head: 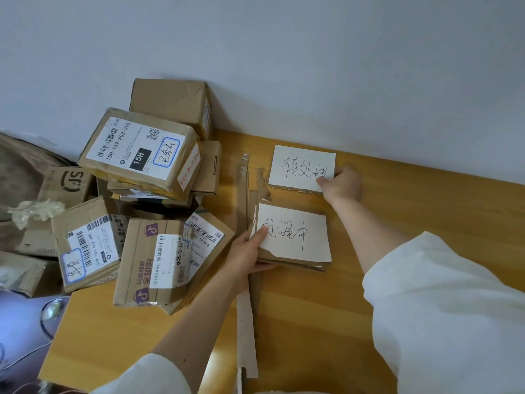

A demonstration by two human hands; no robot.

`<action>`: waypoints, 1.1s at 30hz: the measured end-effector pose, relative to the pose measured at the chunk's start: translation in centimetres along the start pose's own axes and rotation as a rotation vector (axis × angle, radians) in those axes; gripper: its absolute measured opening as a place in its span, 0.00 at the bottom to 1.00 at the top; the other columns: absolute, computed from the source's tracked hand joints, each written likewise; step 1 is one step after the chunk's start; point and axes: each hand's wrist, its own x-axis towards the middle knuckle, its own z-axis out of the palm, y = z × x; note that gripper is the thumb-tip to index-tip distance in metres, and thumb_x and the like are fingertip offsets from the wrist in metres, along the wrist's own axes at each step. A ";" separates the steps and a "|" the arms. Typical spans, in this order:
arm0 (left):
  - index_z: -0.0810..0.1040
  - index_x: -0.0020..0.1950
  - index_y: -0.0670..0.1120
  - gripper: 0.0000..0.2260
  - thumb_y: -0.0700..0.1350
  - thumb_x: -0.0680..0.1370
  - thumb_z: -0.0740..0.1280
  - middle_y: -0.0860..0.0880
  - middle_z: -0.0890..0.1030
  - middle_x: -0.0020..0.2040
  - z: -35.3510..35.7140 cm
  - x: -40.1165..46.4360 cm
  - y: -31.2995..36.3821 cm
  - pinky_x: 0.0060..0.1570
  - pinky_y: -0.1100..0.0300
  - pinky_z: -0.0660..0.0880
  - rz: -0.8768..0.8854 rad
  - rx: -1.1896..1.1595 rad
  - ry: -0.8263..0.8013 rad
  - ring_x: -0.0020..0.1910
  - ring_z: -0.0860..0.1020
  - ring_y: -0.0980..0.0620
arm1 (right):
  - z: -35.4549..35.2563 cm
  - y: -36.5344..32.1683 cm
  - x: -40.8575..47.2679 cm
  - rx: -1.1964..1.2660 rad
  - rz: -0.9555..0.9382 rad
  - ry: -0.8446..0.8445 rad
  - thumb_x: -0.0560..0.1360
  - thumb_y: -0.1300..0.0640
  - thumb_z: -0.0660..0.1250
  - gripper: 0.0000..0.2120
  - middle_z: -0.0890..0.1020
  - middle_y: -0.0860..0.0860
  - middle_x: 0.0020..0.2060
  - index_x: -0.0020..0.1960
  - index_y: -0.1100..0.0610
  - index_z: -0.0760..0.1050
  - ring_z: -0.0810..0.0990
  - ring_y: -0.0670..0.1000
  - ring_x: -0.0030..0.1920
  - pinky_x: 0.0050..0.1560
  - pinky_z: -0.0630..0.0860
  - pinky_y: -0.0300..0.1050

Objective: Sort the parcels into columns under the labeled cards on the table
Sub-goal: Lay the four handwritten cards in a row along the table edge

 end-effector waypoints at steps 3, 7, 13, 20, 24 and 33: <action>0.75 0.64 0.46 0.17 0.52 0.78 0.67 0.44 0.80 0.58 0.0 -0.1 0.1 0.42 0.50 0.83 -0.009 -0.022 -0.002 0.56 0.80 0.44 | 0.3 0.2 0.2 -0.086 -0.019 0.013 0.73 0.51 0.73 0.21 0.78 0.56 0.58 0.60 0.60 0.73 0.80 0.58 0.55 0.40 0.70 0.41; 0.74 0.65 0.46 0.18 0.52 0.78 0.67 0.45 0.81 0.58 0.0 -0.2 0.1 0.44 0.49 0.83 -0.006 -0.039 -0.017 0.55 0.80 0.45 | 0.0 0.8 -0.1 -0.116 -0.067 0.046 0.74 0.48 0.70 0.22 0.72 0.58 0.61 0.61 0.61 0.71 0.76 0.60 0.59 0.50 0.73 0.46; 0.74 0.67 0.48 0.18 0.52 0.78 0.66 0.45 0.80 0.59 -0.1 -1.3 0.3 0.45 0.50 0.82 0.022 -0.095 -0.085 0.57 0.79 0.44 | -3.1 2.3 -4.3 0.174 -0.096 -0.148 0.75 0.43 0.67 0.19 0.80 0.49 0.53 0.57 0.56 0.77 0.78 0.50 0.53 0.49 0.69 0.41; 0.75 0.65 0.46 0.18 0.52 0.78 0.66 0.46 0.82 0.57 0.7 -3.9 0.8 0.40 0.55 0.82 0.059 -0.167 -0.151 0.56 0.81 0.47 | -7.7 6.1 -10.8 0.362 0.086 -0.433 0.66 0.42 0.77 0.21 0.84 0.45 0.45 0.53 0.53 0.79 0.81 0.44 0.43 0.43 0.75 0.39; 0.74 0.64 0.44 0.21 0.54 0.76 0.69 0.45 0.82 0.58 2.2 -5.2 0.4 0.40 0.55 0.82 0.083 -0.144 -0.132 0.54 0.82 0.47 | -9.5 7.6 -12.6 0.451 0.058 -0.376 0.67 0.55 0.78 0.16 0.84 0.48 0.40 0.52 0.58 0.79 0.79 0.44 0.32 0.32 0.74 0.34; 0.77 0.58 0.48 0.11 0.52 0.80 0.62 0.48 0.86 0.50 5.2 -7.5 -0.9 0.45 0.53 0.83 0.140 -0.103 -0.238 0.48 0.85 0.49 | -13.3 10.8 -13.8 0.601 0.099 -0.273 0.72 0.59 0.75 0.11 0.83 0.49 0.41 0.51 0.58 0.78 0.81 0.44 0.32 0.28 0.75 0.31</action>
